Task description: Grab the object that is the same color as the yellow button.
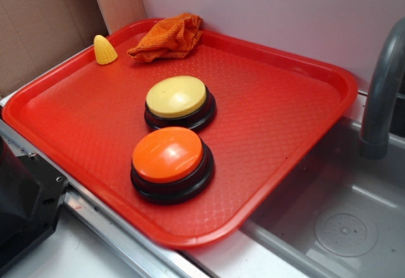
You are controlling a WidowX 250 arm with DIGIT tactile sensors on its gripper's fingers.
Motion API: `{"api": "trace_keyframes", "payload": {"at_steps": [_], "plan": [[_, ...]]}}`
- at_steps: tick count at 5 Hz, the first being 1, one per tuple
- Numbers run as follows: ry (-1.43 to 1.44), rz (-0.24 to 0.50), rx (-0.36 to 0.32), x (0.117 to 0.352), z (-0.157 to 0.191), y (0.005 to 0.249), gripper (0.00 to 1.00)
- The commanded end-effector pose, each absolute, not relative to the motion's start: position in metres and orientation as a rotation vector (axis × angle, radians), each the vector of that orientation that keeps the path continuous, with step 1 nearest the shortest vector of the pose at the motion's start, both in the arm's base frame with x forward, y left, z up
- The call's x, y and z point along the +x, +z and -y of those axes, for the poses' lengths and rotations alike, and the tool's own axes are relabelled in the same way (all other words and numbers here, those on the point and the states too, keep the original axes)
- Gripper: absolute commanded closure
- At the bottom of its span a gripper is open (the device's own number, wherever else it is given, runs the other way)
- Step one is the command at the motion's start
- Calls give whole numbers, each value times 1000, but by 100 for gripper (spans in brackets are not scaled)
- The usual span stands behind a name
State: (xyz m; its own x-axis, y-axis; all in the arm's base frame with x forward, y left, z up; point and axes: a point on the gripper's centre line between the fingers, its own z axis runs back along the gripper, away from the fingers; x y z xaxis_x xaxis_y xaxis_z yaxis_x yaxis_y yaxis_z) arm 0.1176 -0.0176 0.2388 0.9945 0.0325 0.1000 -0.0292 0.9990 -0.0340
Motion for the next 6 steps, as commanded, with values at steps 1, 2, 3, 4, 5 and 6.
{"api": "trace_keyframes", "payload": {"at_steps": [1, 2, 3, 4, 5, 6], "plan": [[31, 101, -32, 118, 18, 239, 0], [275, 114, -117, 152, -31, 197, 0], [504, 114, -134, 185, -63, 167, 0], [665, 149, -131, 210, -80, 146, 0], [835, 192, -58, 222, -92, 130, 0], [917, 210, -42, 232, -107, 118, 0]]}}
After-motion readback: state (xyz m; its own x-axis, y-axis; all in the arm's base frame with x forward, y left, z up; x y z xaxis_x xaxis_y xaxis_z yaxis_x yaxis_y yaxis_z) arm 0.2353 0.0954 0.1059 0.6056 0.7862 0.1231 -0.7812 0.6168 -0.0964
